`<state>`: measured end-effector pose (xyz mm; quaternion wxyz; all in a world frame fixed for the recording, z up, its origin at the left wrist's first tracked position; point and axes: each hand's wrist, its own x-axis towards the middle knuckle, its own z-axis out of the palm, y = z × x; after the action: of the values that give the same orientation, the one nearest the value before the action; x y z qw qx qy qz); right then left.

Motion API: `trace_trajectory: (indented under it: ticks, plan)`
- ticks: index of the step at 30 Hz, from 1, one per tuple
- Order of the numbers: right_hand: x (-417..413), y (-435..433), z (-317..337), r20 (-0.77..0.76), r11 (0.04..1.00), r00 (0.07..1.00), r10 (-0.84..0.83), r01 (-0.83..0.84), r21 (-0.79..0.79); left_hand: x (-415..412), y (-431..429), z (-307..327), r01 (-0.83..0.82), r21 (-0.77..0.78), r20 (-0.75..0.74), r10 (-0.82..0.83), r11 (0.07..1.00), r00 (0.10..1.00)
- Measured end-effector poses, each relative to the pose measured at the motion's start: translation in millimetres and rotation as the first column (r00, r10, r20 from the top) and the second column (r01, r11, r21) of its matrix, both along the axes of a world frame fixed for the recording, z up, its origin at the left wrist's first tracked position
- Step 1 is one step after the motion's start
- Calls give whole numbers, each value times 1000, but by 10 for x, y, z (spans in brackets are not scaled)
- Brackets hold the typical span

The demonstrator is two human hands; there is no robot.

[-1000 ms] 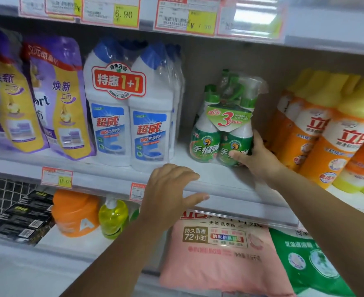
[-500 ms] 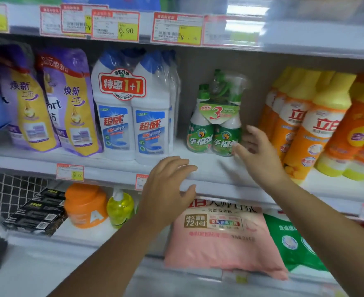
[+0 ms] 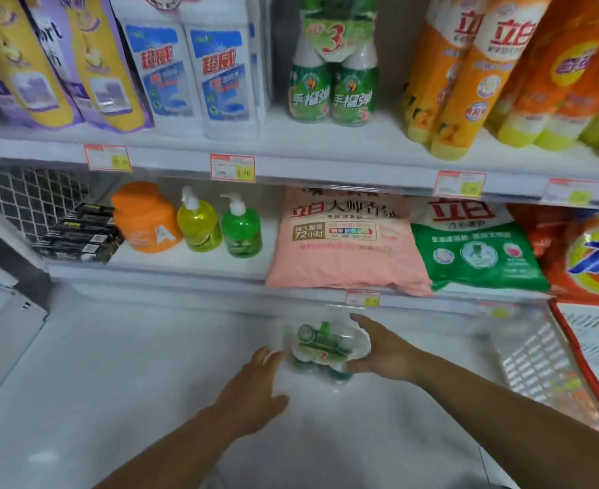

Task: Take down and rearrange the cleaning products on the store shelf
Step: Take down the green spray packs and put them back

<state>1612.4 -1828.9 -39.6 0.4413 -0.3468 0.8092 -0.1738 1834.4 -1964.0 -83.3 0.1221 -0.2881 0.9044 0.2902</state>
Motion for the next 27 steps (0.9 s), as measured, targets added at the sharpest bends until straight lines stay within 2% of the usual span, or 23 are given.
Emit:
trace_trajectory:
  ticks: [2,5,9,12,15,18,20,24,25,27]
  plan:
    - [102,-36,-224,-109,998,993,-34,27,-59,67,13,-93,11,24,67,-13,1000,998]
    - [161,-122,-313,-252,990,962,-100,70,-124,35,-16,-98,9,23,61,-10,1000,998]
    - [97,-169,-60,-241,984,966,-91,50,-169,-94,-87,-25,-94,73,-31,96,993,995]
    - [-4,-159,347,-254,978,967,-3,-50,-201,-140,-127,80,-177,169,-133,201,970,971]
    - [-73,-83,895,-148,938,989,23,-73,-340,-156,-191,165,-205,293,-136,253,934,958]
    - [-74,10,1458,-55,858,998,-16,-15,-514,-233,-210,340,-148,505,-177,269,850,947]
    - [-64,46,1746,10,784,999,-31,31,-621,-333,-163,546,-125,593,-299,362,795,883]
    - [-203,73,2046,210,611,974,-90,221,-760,-511,-157,1051,-167,592,-471,507,788,722]
    - [-253,79,2078,251,598,965,-80,248,-762,-551,-191,1186,-173,603,-494,535,778,686]
    - [-310,71,2071,190,678,978,-82,195,-709,-667,-280,1436,-183,603,-536,564,776,628]
